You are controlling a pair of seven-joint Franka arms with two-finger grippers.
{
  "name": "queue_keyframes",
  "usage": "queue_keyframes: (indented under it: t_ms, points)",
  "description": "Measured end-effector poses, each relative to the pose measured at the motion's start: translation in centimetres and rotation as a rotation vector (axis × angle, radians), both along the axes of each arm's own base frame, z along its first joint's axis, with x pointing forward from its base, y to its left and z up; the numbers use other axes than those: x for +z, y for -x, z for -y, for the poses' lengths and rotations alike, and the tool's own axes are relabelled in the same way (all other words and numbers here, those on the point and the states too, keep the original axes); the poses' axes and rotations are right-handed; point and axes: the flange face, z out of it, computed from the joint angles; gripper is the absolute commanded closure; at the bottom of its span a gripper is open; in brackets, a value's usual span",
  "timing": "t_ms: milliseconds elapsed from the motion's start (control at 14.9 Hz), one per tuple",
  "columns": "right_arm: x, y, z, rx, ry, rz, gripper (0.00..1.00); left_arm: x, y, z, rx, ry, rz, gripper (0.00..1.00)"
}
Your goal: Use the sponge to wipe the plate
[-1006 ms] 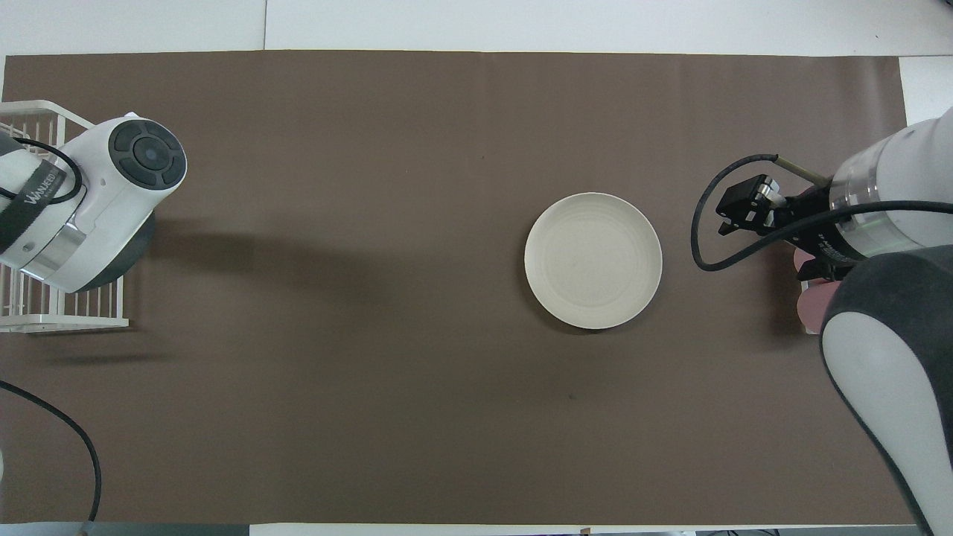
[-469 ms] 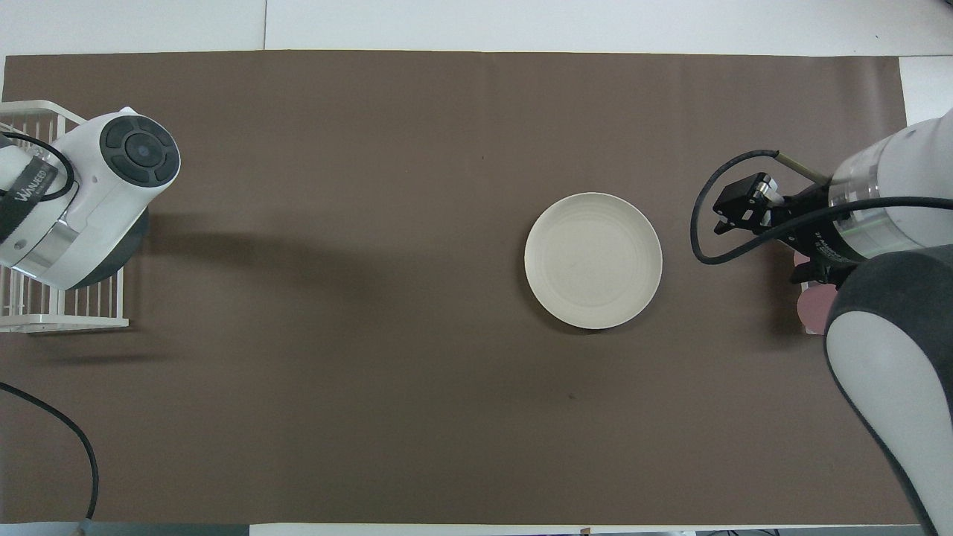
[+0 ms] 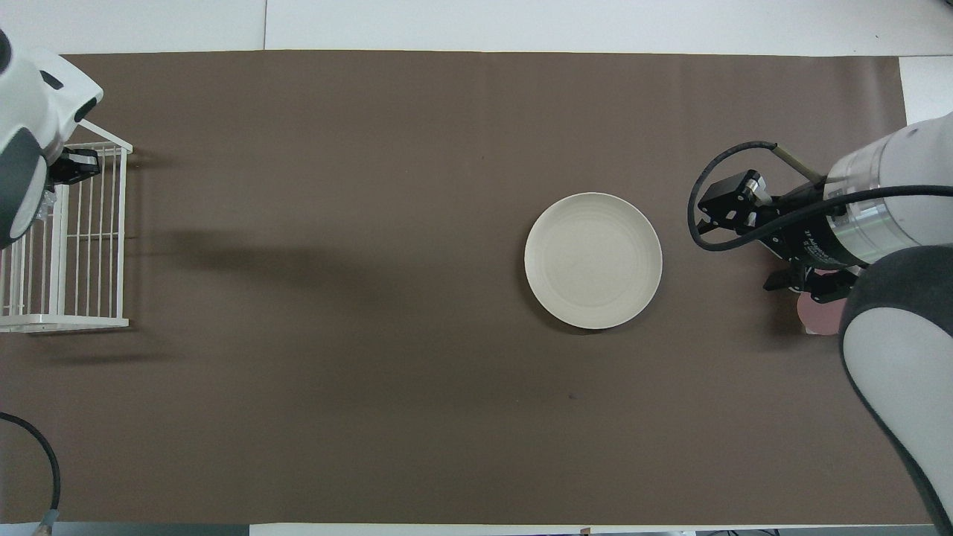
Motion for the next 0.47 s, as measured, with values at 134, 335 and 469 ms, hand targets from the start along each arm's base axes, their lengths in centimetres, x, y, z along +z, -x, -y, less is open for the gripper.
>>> queue_keyframes:
  t_ms: [134, 335, 469]
  points:
    - [0.0, 0.0, -0.2, -0.039, -0.050, -0.016, 0.00, 2.7, 1.1, 0.1, 0.083, 0.206, -0.035, 1.00]
    - [-0.3, -0.1, 0.4, -0.117, -0.137, -0.051, 0.00, 5.4, 2.6, -0.7, 0.167, 0.537, -0.065, 1.00]
    - [-0.8, -0.3, 1.2, -0.188, -0.227, -0.086, 0.00, 6.6, 3.3, -1.0, 0.199, 0.725, -0.085, 1.00]
